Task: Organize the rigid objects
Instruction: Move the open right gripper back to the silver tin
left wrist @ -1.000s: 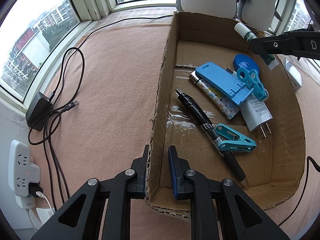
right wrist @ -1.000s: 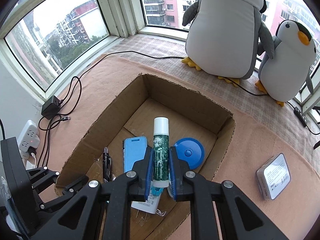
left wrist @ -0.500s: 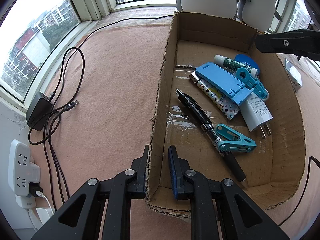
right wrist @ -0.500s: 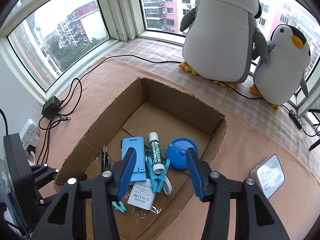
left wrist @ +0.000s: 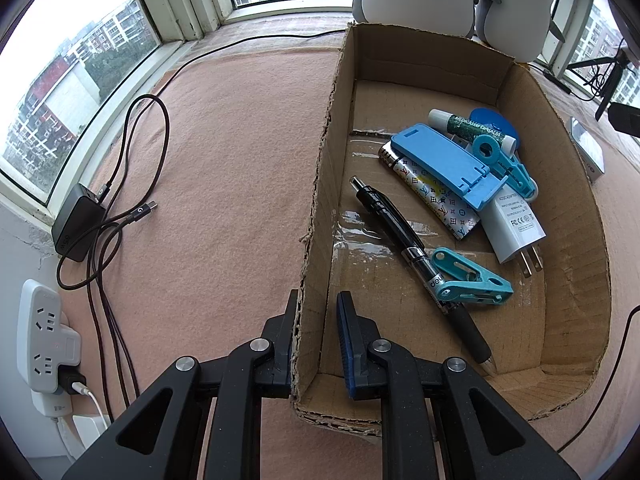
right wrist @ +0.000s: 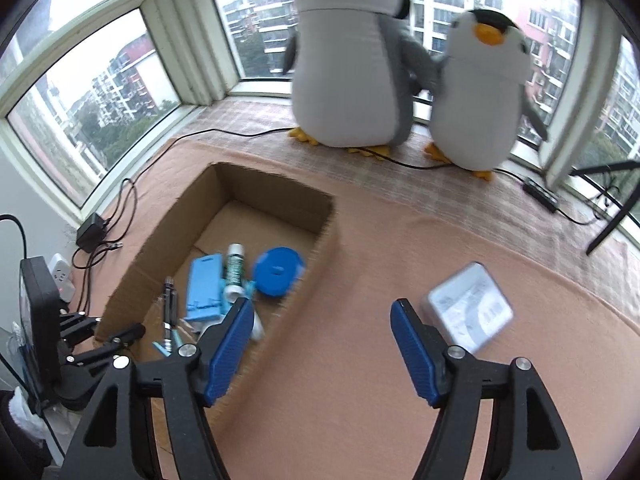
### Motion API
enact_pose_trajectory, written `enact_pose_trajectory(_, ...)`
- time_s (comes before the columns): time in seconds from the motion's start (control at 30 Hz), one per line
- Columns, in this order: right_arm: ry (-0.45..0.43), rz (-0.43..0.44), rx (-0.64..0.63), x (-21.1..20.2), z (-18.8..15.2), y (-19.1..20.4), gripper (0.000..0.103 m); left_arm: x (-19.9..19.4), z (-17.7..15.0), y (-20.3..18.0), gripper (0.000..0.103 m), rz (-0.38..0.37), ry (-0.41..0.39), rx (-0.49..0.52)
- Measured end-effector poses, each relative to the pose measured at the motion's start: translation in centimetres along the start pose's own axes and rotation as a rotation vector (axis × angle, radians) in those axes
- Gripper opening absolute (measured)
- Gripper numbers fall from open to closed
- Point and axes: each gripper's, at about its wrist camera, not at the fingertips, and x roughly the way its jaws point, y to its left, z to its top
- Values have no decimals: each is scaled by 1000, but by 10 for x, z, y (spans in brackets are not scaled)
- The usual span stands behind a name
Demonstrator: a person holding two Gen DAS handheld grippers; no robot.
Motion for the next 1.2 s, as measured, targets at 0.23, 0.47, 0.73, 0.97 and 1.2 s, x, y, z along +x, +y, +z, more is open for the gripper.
enact_pose_trajectory(0.23,27,-24,195,-1,-14,-71,74,0,-1,1,17,4,0,3)
enact_pose_trajectory(0.47,53,-57,349,12,-20,-114,74,0,-1,1,17,5,0,2)
enact_pose_trajectory(0.73,73,-80,568,34,-23,-142,74,0,-1,0,17,5,0,3)
enact_pose_trajectory(0.97,69,-93,654,51,-12,-144,74,1,-1,0,17,5,0,2)
enact_pose_trajectory(1.2,94,-160,631,67,6,-142,74,1,-1,0,17,5,0,2)
